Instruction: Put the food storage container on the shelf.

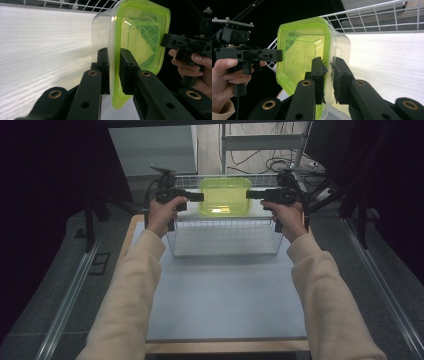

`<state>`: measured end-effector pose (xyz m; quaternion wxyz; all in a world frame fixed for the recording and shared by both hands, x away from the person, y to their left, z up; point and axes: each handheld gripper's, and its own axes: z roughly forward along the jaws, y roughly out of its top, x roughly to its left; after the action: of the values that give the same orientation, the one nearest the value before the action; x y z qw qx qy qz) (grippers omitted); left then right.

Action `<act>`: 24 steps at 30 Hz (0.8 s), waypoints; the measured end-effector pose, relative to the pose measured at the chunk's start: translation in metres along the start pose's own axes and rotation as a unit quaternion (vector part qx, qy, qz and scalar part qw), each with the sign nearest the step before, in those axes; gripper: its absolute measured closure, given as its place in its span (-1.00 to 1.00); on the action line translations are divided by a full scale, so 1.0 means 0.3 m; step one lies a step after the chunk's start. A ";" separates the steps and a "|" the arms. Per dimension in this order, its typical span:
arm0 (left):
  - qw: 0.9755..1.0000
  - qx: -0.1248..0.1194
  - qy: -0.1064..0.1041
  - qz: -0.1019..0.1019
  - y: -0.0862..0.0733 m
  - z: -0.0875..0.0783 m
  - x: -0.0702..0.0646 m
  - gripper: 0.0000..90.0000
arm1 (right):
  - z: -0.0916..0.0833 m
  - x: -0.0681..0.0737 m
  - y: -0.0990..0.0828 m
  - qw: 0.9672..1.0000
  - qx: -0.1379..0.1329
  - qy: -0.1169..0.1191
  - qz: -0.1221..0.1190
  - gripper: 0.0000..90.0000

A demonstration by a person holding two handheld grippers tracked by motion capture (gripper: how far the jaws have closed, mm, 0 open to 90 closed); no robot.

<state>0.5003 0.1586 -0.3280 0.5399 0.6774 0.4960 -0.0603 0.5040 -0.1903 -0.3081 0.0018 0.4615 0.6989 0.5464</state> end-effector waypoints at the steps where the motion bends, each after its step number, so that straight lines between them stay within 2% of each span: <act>1: 1.000 0.000 0.000 0.000 0.000 0.000 0.000 0.79 | 0.000 0.000 0.000 1.000 0.000 0.000 0.000 0.77; 5: 1.000 0.003 -0.011 -0.011 0.011 0.009 0.016 0.79 | 0.008 -0.016 0.003 1.000 -0.002 -0.001 0.008 0.75; 9: 1.000 -0.007 -0.012 -0.025 0.017 0.022 0.023 0.77 | 0.024 -0.030 0.005 1.000 -0.001 -0.012 0.003 0.69; 17: 1.000 0.000 0.004 -0.021 0.024 0.044 0.036 0.61 | 0.048 -0.049 0.001 0.999 -0.003 -0.036 0.000 0.46; 20: 1.000 -0.002 0.010 -0.017 0.019 0.052 0.046 0.43 | 0.050 -0.058 -0.001 0.999 -0.005 -0.039 0.002 0.38; 21: 1.000 -0.006 0.012 -0.015 0.018 0.052 0.047 0.34 | 0.051 -0.059 -0.002 0.999 -0.007 -0.039 0.003 0.33; 22: 1.000 -0.011 0.015 -0.013 0.018 0.052 0.049 0.11 | 0.046 -0.060 -0.003 0.999 -0.010 -0.047 0.000 0.20; 23: 1.000 -0.015 0.015 -0.013 0.018 0.051 0.050 0.00 | 0.043 -0.061 -0.004 0.999 -0.011 -0.046 -0.002 0.20; 24: 1.000 -0.018 0.014 -0.013 0.019 0.048 0.051 0.00 | 0.043 -0.061 -0.004 0.999 -0.011 -0.046 -0.002 0.20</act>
<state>0.5186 0.1567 -0.3396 0.5440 0.6621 0.5132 -0.0488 0.5202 -0.1923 -0.3233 0.0406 0.4850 0.6928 0.5322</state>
